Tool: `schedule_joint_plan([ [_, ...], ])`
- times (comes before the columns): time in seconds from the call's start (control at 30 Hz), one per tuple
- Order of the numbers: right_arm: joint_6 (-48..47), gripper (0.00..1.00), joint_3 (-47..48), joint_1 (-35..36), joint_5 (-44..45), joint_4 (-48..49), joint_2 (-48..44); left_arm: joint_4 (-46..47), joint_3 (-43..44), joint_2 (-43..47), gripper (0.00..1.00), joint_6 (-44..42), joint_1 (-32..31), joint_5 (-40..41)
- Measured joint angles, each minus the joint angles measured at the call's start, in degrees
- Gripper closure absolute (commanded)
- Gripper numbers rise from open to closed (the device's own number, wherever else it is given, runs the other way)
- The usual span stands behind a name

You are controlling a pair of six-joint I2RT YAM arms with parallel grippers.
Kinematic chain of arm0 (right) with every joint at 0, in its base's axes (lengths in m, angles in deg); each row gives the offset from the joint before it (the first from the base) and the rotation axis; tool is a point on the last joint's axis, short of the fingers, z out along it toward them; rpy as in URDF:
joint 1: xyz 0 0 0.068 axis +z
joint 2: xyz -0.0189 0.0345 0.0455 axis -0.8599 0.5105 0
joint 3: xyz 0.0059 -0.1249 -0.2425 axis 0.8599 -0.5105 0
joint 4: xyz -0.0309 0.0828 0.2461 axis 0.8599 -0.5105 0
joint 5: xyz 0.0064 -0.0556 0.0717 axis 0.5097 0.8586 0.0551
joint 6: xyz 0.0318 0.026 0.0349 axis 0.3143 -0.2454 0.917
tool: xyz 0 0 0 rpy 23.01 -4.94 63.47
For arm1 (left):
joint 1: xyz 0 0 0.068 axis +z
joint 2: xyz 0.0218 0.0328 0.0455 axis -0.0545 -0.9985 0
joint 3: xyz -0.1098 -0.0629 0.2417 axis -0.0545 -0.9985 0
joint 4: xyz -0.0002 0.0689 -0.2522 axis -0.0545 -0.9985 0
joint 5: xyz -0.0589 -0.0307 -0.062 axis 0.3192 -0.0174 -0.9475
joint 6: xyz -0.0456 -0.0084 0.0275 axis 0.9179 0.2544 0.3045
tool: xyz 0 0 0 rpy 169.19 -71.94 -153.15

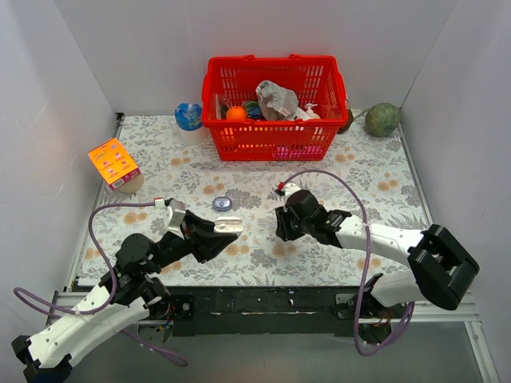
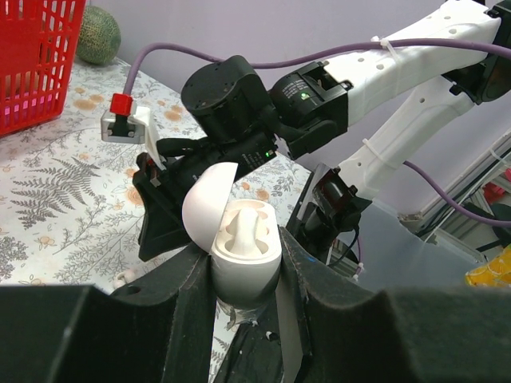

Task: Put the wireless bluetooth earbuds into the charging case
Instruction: Pick up the earbud from the center of the board.

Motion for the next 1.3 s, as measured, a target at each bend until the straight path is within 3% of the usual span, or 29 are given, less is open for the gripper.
schedule_joint_plan([
  [0.1, 0.22, 0.98, -2.47, 0.00, -0.85, 0.85, -2.27, 0.09, -0.59, 0.00, 1.00, 0.28, 0.00, 0.02],
  [0.53, 0.81, 0.99, -5.90, 2.08, -6.88, 6.82, 1.79, 0.26, -1.64, -0.94, 1.00, 1.33, 0.00, -0.09],
  [0.9, 0.96, 0.99, -3.96, 1.51, -6.58, 9.49, 6.60, -0.13, -1.64, -0.57, 1.00, 1.53, 0.00, -0.07],
  [1.3, -1.18, 0.99, 0.48, 0.39, -3.43, 5.99, 9.60, -0.98, -1.64, -0.48, 1.00, 0.72, 0.00, -0.04],
])
